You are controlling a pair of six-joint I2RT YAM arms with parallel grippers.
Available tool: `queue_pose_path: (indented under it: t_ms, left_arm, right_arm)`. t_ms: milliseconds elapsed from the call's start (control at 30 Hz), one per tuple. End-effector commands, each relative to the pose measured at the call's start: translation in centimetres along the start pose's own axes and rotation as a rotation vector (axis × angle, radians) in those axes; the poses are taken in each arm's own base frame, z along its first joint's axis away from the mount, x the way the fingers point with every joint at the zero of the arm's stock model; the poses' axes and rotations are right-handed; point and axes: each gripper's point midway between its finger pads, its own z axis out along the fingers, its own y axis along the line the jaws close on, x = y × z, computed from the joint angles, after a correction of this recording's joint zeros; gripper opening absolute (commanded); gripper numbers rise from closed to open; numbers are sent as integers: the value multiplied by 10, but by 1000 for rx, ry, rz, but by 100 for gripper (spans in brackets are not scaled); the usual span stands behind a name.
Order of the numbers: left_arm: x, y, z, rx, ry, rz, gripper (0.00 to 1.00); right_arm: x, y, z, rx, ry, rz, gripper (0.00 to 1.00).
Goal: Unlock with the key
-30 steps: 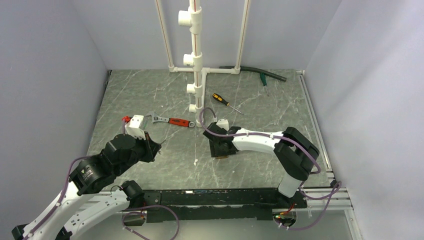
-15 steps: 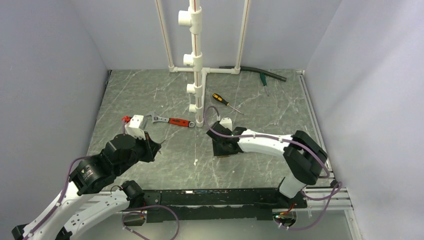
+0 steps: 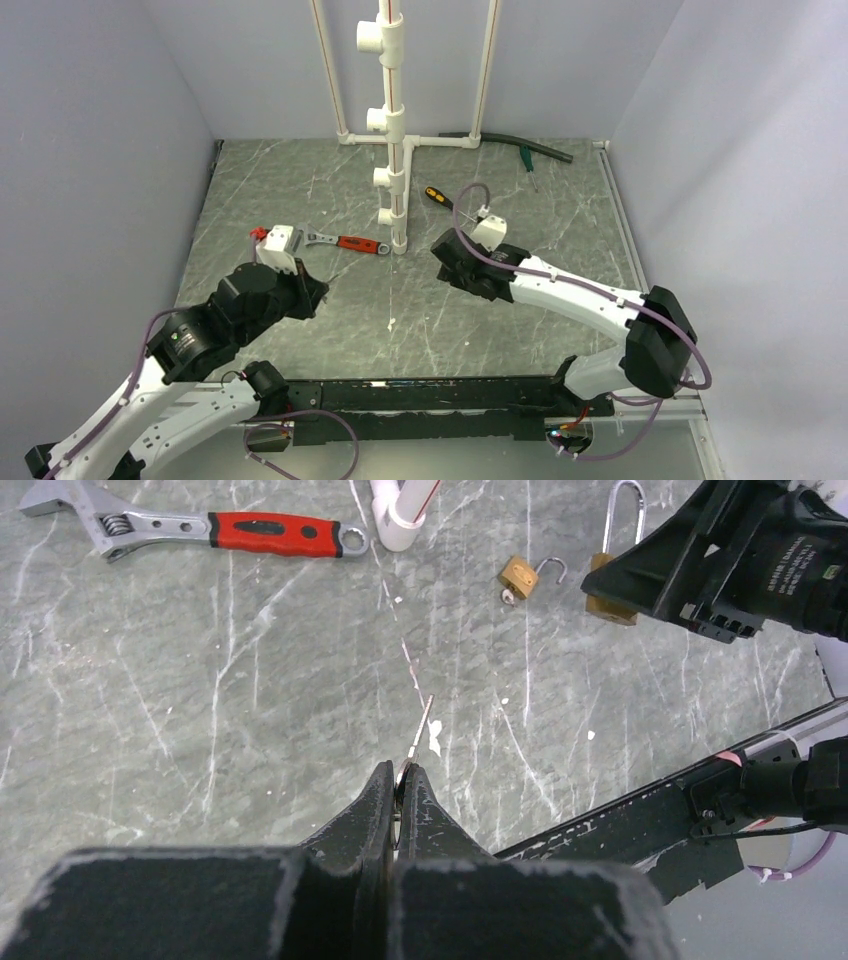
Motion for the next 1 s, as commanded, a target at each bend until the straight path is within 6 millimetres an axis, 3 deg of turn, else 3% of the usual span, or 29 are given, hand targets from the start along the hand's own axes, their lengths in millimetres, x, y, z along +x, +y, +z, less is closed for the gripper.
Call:
queue_pose_path:
  t_ms: [0,233,400,700,967]
  left_arm:
    - [-15,-25,14,89,-42,-11,0]
    - [-17,-60,43,226,-45,0,0]
    - [-20,-87,63,327,-49,-7,0]
    - [-25,-125,93,451,-32,-15,0]
    - [-23,-145,102,535,-17,-33,0]
  right_arm:
    - [-48,-6,-31,45,-151,328,0]
    - [-66,6,-62,-269,-201,620,0]
    - [-85,0,-83,-376,-264,767,0]
    - [-98,11,-95,-400,-272,773,0]
    - [-103,24,-100,-437,-267,752,0]
